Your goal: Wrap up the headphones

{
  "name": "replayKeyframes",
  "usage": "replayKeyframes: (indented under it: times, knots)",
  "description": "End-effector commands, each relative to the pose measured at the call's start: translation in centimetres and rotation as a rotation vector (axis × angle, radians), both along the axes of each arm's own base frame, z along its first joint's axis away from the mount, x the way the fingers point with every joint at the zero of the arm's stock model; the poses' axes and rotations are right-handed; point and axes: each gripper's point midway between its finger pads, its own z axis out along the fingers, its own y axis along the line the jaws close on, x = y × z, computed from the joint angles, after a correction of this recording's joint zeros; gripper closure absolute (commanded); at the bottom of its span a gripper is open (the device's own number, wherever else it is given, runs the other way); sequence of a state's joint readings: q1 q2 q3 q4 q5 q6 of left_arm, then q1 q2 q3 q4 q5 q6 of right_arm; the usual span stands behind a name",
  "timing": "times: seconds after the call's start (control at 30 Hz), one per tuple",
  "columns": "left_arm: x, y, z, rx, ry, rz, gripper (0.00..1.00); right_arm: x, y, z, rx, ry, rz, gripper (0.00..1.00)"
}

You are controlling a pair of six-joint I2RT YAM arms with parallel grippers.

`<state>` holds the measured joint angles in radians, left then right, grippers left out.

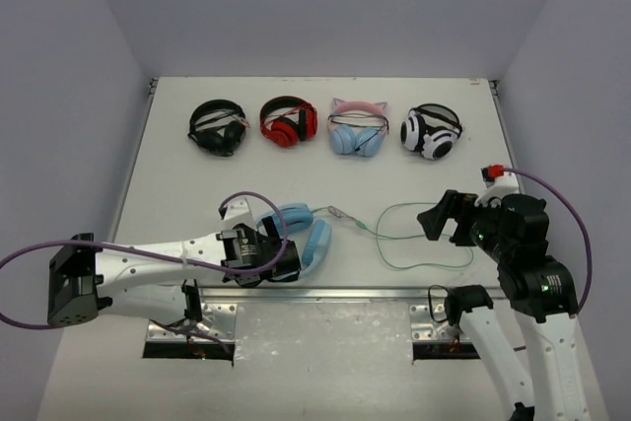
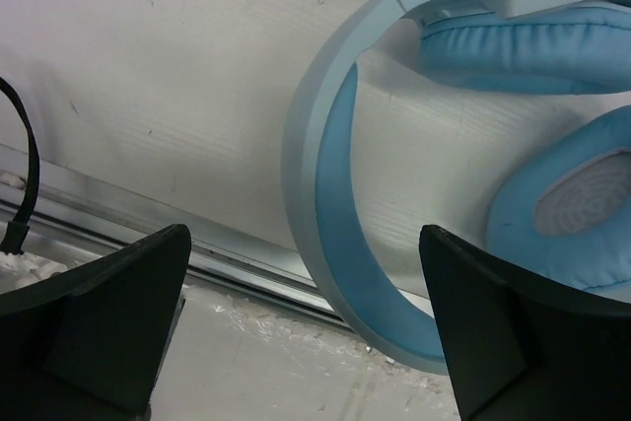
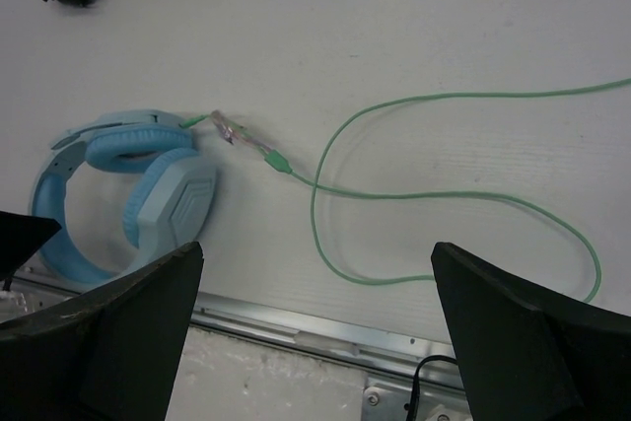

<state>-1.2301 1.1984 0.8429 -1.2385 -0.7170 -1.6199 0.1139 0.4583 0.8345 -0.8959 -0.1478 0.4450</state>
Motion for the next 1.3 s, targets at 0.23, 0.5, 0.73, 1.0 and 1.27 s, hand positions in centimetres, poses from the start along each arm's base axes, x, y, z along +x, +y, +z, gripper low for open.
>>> replayKeyframes:
  times: [0.23,0.5,0.73,1.0,1.27]
  knots:
    - [0.5,-2.5,-4.4,-0.051,0.017,-0.007,0.17,0.6,1.8,1.8,0.036,-0.086,0.106,0.01]
    - [1.6,-1.7,-5.9,-0.005,0.018,-0.011,0.91,0.0,3.4,0.6,0.091,-0.104,0.193,0.01]
    - [2.9,-1.1,0.1,0.072,-0.074,-0.085,1.00,-3.4,10.1,2.6,0.368,-0.184,0.636,0.01]
    - [4.8,-0.7,12.3,0.058,-0.246,-0.198,1.00,-1.6,11.5,1.8,0.435,-0.246,0.738,0.01]
    - [6.8,-1.6,22.5,-0.023,-0.376,-0.267,1.00,2.9,11.3,-4.1,0.291,-0.167,0.661,0.14]
